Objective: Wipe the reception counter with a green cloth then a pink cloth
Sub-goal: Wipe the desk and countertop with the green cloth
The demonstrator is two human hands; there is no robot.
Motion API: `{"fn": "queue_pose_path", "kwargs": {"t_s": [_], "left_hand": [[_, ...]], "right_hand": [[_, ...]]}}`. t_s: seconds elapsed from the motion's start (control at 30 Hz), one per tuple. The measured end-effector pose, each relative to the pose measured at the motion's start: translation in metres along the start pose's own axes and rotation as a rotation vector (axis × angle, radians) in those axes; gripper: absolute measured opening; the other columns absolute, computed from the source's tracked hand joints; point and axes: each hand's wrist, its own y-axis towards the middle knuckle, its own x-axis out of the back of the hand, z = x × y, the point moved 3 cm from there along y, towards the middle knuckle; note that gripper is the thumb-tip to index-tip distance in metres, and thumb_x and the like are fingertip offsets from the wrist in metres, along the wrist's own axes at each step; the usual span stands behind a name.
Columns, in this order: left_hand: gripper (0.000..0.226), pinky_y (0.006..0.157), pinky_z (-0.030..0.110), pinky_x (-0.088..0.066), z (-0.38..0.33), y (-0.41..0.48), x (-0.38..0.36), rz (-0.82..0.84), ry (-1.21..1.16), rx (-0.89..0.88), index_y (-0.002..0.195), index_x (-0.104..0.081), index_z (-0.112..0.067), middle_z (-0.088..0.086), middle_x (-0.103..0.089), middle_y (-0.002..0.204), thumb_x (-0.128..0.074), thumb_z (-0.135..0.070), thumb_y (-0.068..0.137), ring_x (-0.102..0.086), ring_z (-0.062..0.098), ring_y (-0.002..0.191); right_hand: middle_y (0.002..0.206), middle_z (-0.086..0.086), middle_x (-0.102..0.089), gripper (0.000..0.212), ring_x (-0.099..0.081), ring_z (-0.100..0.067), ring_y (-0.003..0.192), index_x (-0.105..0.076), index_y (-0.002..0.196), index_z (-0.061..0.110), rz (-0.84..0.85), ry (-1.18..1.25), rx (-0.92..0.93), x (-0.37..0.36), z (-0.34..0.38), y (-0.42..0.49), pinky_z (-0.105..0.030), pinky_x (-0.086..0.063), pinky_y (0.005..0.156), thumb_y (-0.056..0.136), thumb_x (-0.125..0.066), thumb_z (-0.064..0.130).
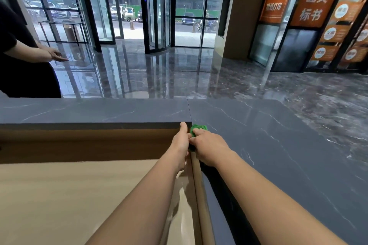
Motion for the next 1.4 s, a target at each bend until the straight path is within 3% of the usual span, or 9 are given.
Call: {"fn": "queue_pose_path", "kwargs": {"t_s": [0.1,0.27,0.4,0.57,0.77,0.9,1.1,1.27,1.4], "left_hand": [[0.072,0.115,0.042,-0.024,-0.004,0.022,0.000,-0.010,0.018,-0.008,0.135,-0.055,-0.012,0.007,-0.050,0.143,-0.018,-0.061,0.098,-0.039,0.025,0.137],[0.066,0.103,0.036,-0.030,-0.011,0.032,-0.001,-0.040,0.029,-0.038,0.132,-0.057,-0.011,0.005,-0.055,0.137,-0.017,-0.053,0.102,-0.043,0.020,0.132],[0.070,0.112,0.042,-0.022,-0.007,0.027,0.000,-0.046,0.056,-0.038,0.133,-0.057,-0.011,0.004,-0.052,0.141,-0.015,-0.056,0.101,-0.039,0.020,0.135],[0.070,0.096,0.035,-0.028,-0.001,0.000,0.000,-0.023,0.064,-0.029,0.130,-0.059,-0.009,0.008,-0.055,0.137,-0.015,-0.055,0.101,-0.043,0.021,0.131],[0.073,0.107,0.039,-0.024,0.019,-0.042,0.005,-0.010,0.096,-0.020,0.129,-0.059,-0.005,0.008,-0.059,0.133,-0.016,-0.057,0.100,-0.046,0.021,0.130],[0.076,0.098,0.037,-0.026,0.034,-0.077,0.006,-0.001,0.112,-0.006,0.130,-0.056,0.001,0.011,-0.063,0.127,-0.017,-0.057,0.100,-0.051,0.021,0.125],[0.071,0.094,0.035,-0.021,0.060,-0.132,0.006,0.058,0.148,-0.002,0.095,-0.064,-0.008,0.010,-0.068,0.111,-0.013,-0.057,0.100,-0.055,0.018,0.112],[0.077,0.091,0.035,-0.022,0.080,-0.162,0.008,0.049,0.160,0.001,0.121,-0.062,0.000,0.009,-0.068,0.115,-0.015,-0.057,0.100,-0.056,0.020,0.116],[0.077,0.094,0.035,-0.024,0.092,-0.186,0.008,0.048,0.182,-0.014,0.122,-0.062,0.001,0.010,-0.069,0.114,-0.014,-0.056,0.100,-0.056,0.019,0.113]], "right_hand": [[0.150,-0.006,-0.033,0.048,-0.031,-0.025,0.141,-0.046,0.143,0.022,0.008,-0.001,-0.004,0.002,-0.009,0.022,-0.041,-0.040,0.106,0.096,-0.051,0.015],[0.156,-0.007,-0.026,0.057,-0.027,-0.027,0.144,-0.038,0.147,0.027,0.028,0.012,0.006,0.005,-0.015,0.034,-0.044,-0.036,0.111,0.095,-0.050,0.009],[0.142,-0.006,-0.041,0.051,-0.042,-0.028,0.131,-0.046,0.141,0.026,0.001,0.032,-0.002,0.004,-0.012,0.029,-0.041,-0.044,0.100,0.093,-0.049,0.008],[0.125,-0.004,-0.047,0.048,-0.049,-0.026,0.120,-0.050,0.137,0.026,-0.016,0.037,-0.007,0.002,-0.003,0.007,-0.034,-0.040,0.079,0.093,-0.050,0.008],[0.137,-0.005,-0.045,0.050,-0.046,-0.027,0.127,-0.047,0.139,0.029,-0.021,0.038,-0.030,-0.002,0.019,-0.044,-0.039,-0.046,0.094,0.094,-0.051,0.009],[0.139,-0.006,-0.044,0.051,-0.046,-0.027,0.127,-0.045,0.141,0.029,-0.015,0.032,-0.041,-0.004,0.035,-0.084,-0.040,-0.046,0.094,0.094,-0.051,0.010],[0.126,-0.004,-0.048,0.048,-0.050,-0.026,0.118,-0.049,0.137,0.027,-0.039,0.051,-0.068,-0.009,0.058,-0.143,-0.039,-0.048,0.090,0.092,-0.055,0.010],[0.139,-0.006,-0.044,0.049,-0.046,-0.027,0.127,-0.048,0.139,0.027,-0.034,0.064,-0.090,-0.015,0.071,-0.180,-0.040,-0.047,0.098,0.093,-0.053,0.010],[0.136,-0.006,-0.046,0.046,-0.049,-0.027,0.122,-0.050,0.137,0.024,-0.036,0.048,-0.098,-0.020,0.080,-0.205,-0.039,-0.048,0.094,0.093,-0.052,0.011]]}}
